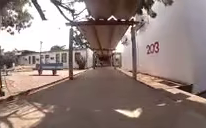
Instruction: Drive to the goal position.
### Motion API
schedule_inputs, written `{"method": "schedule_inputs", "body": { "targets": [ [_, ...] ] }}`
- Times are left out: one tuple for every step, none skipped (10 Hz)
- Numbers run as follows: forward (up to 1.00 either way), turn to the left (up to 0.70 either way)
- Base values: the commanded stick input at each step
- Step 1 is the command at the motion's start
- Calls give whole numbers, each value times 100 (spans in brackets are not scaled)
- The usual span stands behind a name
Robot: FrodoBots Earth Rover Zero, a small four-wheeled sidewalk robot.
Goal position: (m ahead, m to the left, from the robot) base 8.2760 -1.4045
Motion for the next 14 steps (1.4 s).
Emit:
{"method": "schedule_inputs", "body": {
  "targets": [
    [50, 0],
    [50, 0],
    [50, 0],
    [50, 0],
    [50, 0],
    [50, 0],
    [50, 0],
    [50, 0],
    [50, 0],
    [50, 0],
    [50, 0],
    [50, 0],
    [50, 0],
    [50, 0]
  ]
}}
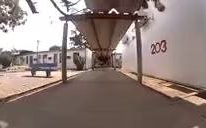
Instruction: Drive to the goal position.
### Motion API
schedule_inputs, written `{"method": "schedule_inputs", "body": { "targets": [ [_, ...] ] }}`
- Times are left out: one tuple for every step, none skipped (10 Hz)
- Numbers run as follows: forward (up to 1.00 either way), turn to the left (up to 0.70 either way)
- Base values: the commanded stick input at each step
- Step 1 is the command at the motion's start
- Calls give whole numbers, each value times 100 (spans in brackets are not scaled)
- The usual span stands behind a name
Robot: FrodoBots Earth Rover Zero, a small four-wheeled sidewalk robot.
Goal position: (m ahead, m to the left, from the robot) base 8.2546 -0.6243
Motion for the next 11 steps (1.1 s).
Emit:
{"method": "schedule_inputs", "body": {
  "targets": [
    [50, 0],
    [50, 0],
    [50, 0],
    [50, 0],
    [50, 0],
    [50, 0],
    [50, 0],
    [50, 0],
    [50, 0],
    [50, 0],
    [50, 0]
  ]
}}
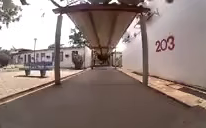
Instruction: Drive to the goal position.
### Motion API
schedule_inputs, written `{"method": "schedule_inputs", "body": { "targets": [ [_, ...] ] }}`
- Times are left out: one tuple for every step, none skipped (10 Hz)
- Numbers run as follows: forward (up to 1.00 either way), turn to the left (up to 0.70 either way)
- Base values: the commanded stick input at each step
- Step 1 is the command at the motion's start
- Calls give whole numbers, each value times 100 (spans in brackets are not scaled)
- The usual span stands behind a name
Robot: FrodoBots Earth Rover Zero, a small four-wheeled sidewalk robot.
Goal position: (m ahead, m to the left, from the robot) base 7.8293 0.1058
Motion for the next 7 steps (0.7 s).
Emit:
{"method": "schedule_inputs", "body": {
  "targets": [
    [50, 0],
    [50, 0],
    [50, 0],
    [50, 0],
    [50, 0],
    [50, 0],
    [50, 0]
  ]
}}
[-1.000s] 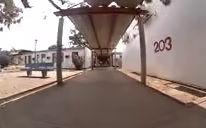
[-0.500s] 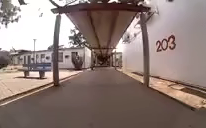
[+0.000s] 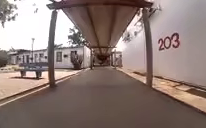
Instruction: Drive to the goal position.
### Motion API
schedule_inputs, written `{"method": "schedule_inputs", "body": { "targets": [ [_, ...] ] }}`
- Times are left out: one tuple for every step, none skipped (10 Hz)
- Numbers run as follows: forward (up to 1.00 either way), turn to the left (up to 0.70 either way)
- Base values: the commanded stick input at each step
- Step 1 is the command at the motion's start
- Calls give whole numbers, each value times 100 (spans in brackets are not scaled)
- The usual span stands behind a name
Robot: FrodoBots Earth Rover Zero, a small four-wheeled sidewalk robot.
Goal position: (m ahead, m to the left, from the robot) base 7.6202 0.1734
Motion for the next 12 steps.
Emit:
{"method": "schedule_inputs", "body": {
  "targets": [
    [50, 0],
    [50, 0],
    [50, 0],
    [50, 0],
    [50, 0],
    [50, 0],
    [50, 0],
    [50, 0],
    [50, 0],
    [50, 0],
    [50, 0],
    [50, 0]
  ]
}}
